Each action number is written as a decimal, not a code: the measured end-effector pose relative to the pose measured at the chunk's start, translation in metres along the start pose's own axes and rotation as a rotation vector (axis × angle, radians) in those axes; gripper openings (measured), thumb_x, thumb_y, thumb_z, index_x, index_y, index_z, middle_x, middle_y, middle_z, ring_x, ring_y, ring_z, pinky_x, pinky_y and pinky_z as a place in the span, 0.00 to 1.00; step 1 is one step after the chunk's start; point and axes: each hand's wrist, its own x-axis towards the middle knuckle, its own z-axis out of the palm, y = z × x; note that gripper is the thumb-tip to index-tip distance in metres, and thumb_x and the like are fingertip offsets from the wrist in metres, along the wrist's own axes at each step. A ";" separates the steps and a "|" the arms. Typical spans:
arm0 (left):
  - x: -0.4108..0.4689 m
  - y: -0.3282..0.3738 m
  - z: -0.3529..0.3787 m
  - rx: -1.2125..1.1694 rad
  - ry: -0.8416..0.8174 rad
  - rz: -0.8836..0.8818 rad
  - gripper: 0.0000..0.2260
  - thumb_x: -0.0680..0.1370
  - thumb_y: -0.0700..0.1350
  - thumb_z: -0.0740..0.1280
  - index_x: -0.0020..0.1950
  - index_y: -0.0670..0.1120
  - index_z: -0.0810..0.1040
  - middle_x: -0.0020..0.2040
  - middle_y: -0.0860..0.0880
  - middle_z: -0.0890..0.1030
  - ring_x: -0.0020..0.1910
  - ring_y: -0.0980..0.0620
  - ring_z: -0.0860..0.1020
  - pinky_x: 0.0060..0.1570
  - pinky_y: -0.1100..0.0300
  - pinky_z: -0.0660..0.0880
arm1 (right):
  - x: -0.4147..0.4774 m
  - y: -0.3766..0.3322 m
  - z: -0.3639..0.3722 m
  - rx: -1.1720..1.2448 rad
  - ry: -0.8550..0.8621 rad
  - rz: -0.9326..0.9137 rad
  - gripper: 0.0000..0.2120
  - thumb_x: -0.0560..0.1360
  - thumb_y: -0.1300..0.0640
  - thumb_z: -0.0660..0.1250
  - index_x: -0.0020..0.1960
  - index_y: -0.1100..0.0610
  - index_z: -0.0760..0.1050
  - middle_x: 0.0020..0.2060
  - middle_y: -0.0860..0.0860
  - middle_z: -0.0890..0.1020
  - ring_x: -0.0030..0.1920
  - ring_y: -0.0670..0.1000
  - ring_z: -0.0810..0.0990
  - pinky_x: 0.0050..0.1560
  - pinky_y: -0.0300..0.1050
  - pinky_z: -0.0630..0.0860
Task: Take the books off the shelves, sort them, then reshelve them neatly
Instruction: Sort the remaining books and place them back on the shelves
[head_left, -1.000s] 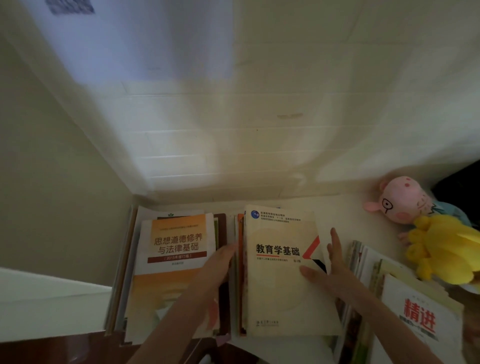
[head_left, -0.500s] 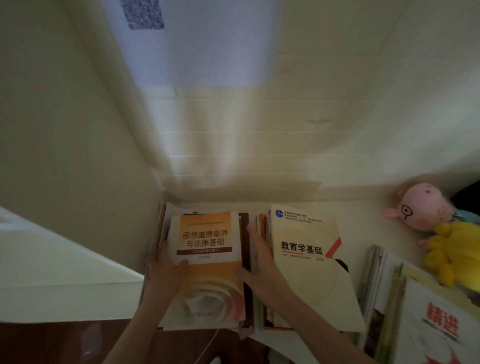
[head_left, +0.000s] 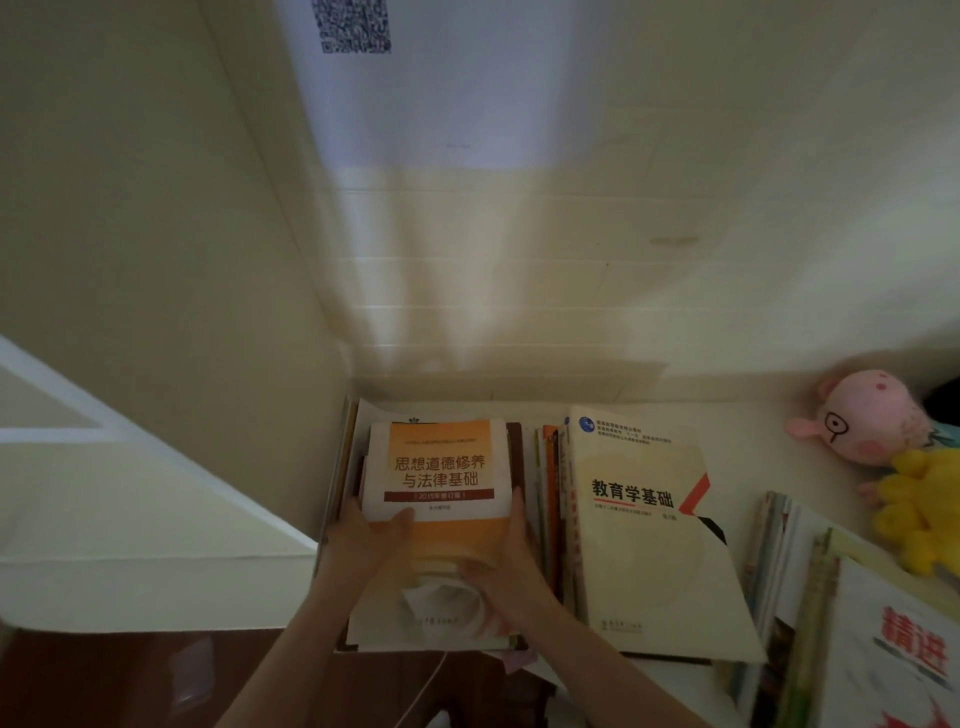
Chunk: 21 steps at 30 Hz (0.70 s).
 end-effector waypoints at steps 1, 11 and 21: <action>-0.001 0.001 0.003 -0.018 0.004 0.006 0.28 0.74 0.53 0.71 0.67 0.40 0.66 0.60 0.43 0.76 0.56 0.42 0.77 0.45 0.56 0.73 | 0.001 0.003 -0.002 0.003 0.006 0.004 0.53 0.74 0.62 0.70 0.74 0.53 0.27 0.67 0.45 0.57 0.66 0.41 0.58 0.62 0.32 0.59; -0.012 -0.006 0.011 -0.231 0.025 0.146 0.25 0.73 0.49 0.72 0.66 0.42 0.70 0.52 0.50 0.77 0.46 0.52 0.76 0.38 0.62 0.74 | 0.002 0.016 -0.011 -0.013 0.024 0.008 0.51 0.73 0.63 0.70 0.76 0.49 0.32 0.69 0.45 0.61 0.69 0.44 0.61 0.70 0.44 0.63; -0.046 -0.004 -0.009 -0.541 -0.065 0.281 0.28 0.66 0.55 0.76 0.62 0.51 0.71 0.54 0.49 0.81 0.52 0.47 0.81 0.45 0.50 0.81 | 0.010 0.004 -0.021 0.197 -0.008 -0.085 0.61 0.67 0.60 0.78 0.73 0.42 0.29 0.71 0.50 0.64 0.68 0.49 0.68 0.68 0.51 0.70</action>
